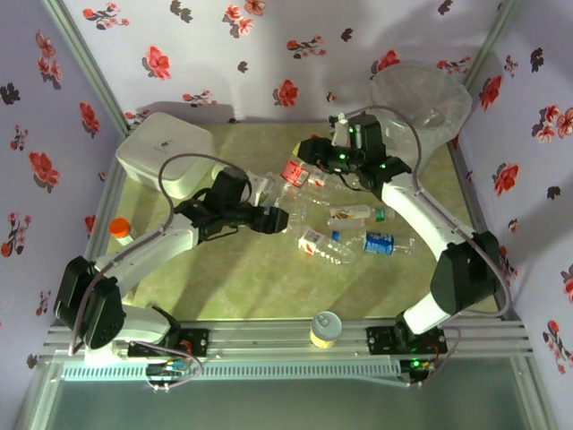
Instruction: Put the plastic bottles in the bin
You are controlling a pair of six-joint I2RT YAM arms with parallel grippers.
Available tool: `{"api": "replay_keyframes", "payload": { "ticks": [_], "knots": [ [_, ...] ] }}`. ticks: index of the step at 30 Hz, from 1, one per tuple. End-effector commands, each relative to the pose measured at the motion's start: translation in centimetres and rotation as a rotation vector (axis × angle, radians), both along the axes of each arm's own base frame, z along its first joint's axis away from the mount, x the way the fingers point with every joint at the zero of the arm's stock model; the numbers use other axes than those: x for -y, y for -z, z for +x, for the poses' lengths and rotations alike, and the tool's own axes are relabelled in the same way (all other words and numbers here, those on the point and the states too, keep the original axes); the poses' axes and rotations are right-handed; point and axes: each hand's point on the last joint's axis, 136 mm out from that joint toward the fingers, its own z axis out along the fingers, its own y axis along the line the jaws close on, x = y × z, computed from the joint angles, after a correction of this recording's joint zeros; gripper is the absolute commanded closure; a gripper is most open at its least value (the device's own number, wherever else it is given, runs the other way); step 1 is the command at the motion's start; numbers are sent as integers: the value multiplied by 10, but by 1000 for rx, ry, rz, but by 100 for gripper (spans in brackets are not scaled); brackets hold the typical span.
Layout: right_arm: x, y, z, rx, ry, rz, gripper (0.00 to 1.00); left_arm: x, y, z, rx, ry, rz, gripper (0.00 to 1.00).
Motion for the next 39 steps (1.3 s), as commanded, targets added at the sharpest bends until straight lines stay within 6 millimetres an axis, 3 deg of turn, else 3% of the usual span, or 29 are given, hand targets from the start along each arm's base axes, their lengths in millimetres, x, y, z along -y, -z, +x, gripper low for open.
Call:
{"api": "replay_keyframes", "payload": {
  "ticks": [1,5,9,12,16,20,23,27,31,35,39],
  "knots": [
    [26,-58,4,174,64,-75,62,-10,-23,-1,67,-11,29,0],
    [91,-124,19,348,258,-179,62,-29,-24,-2,68,-58,76,0],
    [178,-192,23,544,578,-297,68,-41,-16,0,39,-118,76,0],
    [235,-222,23,644,819,-398,77,-44,-7,5,4,-151,80,0],
    [283,-238,29,676,1002,-477,81,-50,2,18,-46,-220,96,0],
    [318,-230,46,653,1126,-596,83,-59,11,32,-115,-352,42,0],
    [329,-215,60,620,1149,-632,83,-65,22,34,-164,-442,-2,0],
    [326,-180,89,549,1094,-659,83,-76,36,34,-195,-525,-9,0],
    [308,-139,111,474,974,-617,83,-83,41,32,-210,-563,-9,0],
    [292,-104,120,394,894,-554,82,-90,45,30,-220,-604,-18,0],
    [290,-69,125,282,860,-528,80,-91,54,30,-249,-658,-68,0]
  ]
}}
